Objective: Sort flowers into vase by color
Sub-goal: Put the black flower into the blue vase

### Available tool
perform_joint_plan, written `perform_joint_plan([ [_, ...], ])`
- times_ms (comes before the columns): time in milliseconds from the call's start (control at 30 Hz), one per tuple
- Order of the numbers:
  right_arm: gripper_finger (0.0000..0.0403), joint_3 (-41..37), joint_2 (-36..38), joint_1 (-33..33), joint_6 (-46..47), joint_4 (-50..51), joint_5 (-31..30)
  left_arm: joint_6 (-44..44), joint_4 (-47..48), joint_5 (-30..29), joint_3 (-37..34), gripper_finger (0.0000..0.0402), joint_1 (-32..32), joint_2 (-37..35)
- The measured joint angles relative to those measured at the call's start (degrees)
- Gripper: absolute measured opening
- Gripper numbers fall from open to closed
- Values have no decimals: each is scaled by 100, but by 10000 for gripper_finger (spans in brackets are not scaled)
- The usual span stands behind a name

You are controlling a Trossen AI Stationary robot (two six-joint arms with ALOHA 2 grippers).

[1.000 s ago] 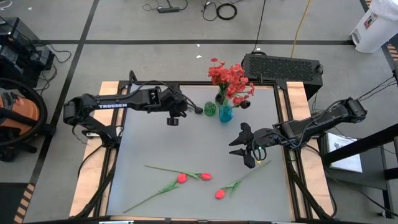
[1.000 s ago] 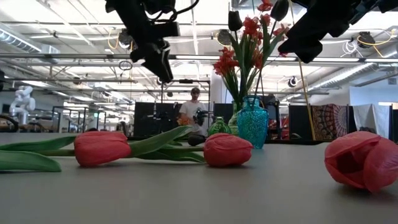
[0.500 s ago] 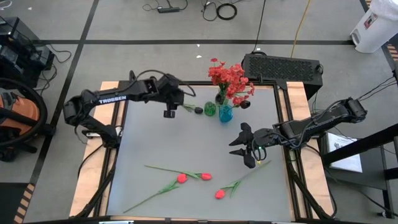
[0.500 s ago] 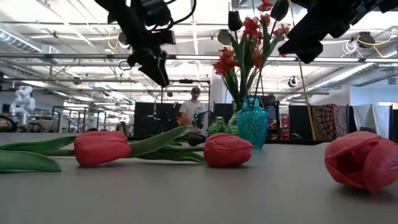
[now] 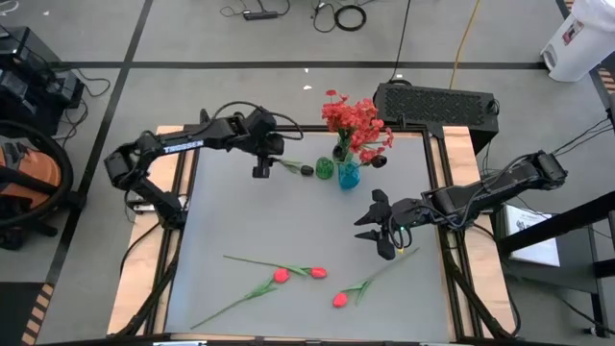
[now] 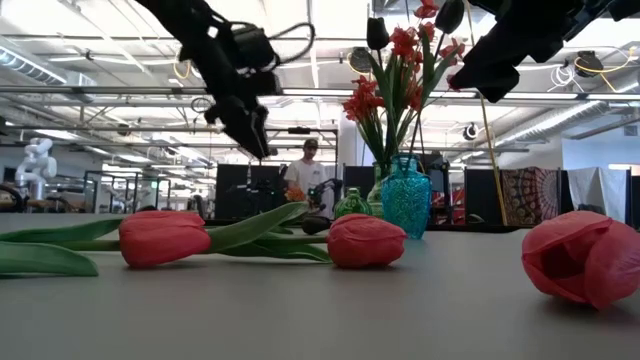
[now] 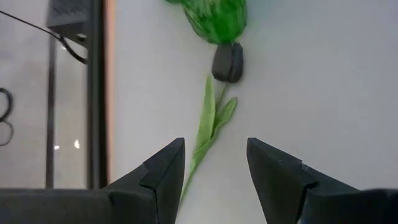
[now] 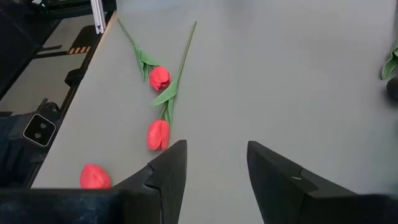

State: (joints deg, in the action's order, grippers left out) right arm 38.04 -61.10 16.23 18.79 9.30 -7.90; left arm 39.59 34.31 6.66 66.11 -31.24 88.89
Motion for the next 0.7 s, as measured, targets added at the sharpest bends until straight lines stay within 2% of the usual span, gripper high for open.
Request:
perform_joint_plan([
  [333,160,0,0,0,0,31,0,233,-379,-90,0,180,-34,1029],
  [700,160,0,0,0,-72,44,0,478,-648,-260,0,180,-120,1640],
])
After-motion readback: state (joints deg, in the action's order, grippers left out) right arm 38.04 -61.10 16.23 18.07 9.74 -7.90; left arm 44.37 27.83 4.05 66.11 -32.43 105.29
